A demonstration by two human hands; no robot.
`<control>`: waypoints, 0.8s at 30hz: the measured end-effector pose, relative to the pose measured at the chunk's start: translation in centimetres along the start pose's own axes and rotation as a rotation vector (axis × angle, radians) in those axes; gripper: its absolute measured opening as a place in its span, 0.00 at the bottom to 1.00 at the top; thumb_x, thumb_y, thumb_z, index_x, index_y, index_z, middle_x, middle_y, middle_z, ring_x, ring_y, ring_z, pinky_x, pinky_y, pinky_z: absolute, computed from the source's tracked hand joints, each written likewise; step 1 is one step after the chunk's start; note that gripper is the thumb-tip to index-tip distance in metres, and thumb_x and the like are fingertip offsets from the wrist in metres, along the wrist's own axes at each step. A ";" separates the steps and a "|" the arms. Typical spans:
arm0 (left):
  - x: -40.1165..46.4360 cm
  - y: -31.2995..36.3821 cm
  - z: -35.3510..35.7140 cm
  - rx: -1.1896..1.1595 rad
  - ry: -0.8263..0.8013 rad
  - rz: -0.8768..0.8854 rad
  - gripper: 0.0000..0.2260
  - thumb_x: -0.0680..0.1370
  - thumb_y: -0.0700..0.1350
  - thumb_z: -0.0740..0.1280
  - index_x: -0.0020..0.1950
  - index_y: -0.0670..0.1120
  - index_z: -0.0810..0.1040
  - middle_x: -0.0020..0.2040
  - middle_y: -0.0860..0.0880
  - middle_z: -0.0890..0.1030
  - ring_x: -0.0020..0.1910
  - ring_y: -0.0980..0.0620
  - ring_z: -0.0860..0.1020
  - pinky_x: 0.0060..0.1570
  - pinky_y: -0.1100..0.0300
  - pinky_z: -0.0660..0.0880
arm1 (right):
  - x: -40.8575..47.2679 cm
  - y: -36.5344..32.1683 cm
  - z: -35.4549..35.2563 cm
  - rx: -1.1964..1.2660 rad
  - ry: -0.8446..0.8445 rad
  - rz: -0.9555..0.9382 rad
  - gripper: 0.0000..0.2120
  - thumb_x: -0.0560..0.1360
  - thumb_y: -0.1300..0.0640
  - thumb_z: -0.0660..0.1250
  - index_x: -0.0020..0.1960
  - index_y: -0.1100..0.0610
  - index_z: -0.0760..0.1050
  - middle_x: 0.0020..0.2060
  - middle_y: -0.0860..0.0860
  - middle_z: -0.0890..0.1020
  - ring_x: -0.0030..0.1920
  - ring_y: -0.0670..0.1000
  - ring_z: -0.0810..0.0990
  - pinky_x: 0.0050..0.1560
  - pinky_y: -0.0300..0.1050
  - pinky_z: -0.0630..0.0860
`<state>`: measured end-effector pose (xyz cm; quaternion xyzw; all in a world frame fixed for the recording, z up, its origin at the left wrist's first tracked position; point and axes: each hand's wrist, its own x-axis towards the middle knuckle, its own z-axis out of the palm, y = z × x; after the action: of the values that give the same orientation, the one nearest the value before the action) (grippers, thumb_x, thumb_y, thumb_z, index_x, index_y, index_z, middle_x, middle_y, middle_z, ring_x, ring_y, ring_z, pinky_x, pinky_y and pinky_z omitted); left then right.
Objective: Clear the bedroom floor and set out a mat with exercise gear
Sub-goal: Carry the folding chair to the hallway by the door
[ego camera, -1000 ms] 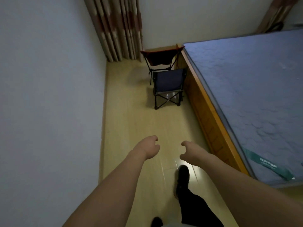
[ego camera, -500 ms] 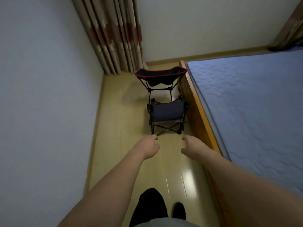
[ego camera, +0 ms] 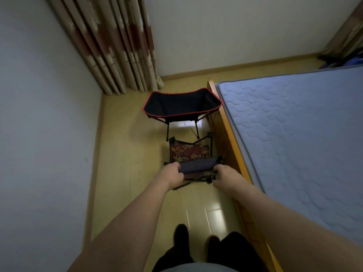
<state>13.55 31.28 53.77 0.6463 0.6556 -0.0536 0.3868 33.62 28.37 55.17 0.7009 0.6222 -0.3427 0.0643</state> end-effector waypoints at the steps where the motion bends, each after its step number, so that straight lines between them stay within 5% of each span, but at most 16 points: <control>1: 1.1 0.4 -0.3 0.018 -0.018 -0.001 0.15 0.79 0.45 0.60 0.65 0.45 0.72 0.58 0.46 0.77 0.52 0.48 0.77 0.48 0.57 0.74 | 1.2 0.1 -0.7 0.003 -0.012 -0.004 0.21 0.72 0.56 0.64 0.65 0.50 0.70 0.56 0.50 0.76 0.52 0.51 0.77 0.53 0.48 0.78; 8: 9.2 2.6 -0.7 0.103 -0.056 -0.061 0.13 0.78 0.44 0.60 0.62 0.44 0.74 0.58 0.44 0.77 0.54 0.46 0.76 0.52 0.55 0.75 | 11.2 2.2 -3.9 -0.061 -0.114 -0.063 0.18 0.74 0.54 0.64 0.63 0.50 0.70 0.56 0.51 0.76 0.52 0.52 0.77 0.54 0.49 0.78; 13: 15.0 2.7 0.8 0.113 -0.087 -0.102 0.16 0.78 0.45 0.61 0.65 0.45 0.73 0.61 0.45 0.76 0.58 0.46 0.75 0.55 0.55 0.74 | 18.1 3.6 -4.3 -0.214 -0.203 -0.092 0.22 0.74 0.57 0.62 0.69 0.53 0.68 0.64 0.53 0.74 0.62 0.56 0.74 0.62 0.51 0.74; 19: 26.5 -0.6 7.1 0.269 -0.135 -0.070 0.19 0.75 0.46 0.65 0.66 0.44 0.73 0.63 0.46 0.74 0.64 0.45 0.71 0.67 0.53 0.67 | 29.4 4.6 2.6 -0.390 -0.317 -0.204 0.23 0.76 0.57 0.63 0.70 0.55 0.65 0.67 0.54 0.71 0.68 0.56 0.68 0.69 0.51 0.66; 24: 31.7 -3.5 11.0 0.346 -0.146 -0.062 0.11 0.74 0.42 0.65 0.55 0.43 0.78 0.58 0.45 0.76 0.59 0.44 0.74 0.66 0.51 0.66 | 34.5 6.7 7.5 -0.500 -0.387 -0.241 0.17 0.76 0.61 0.61 0.65 0.56 0.69 0.61 0.55 0.76 0.63 0.57 0.72 0.64 0.51 0.68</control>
<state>19.58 49.98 26.36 0.6771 0.6262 -0.2244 0.3146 36.42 51.61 27.92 0.5069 0.7416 -0.3111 0.3103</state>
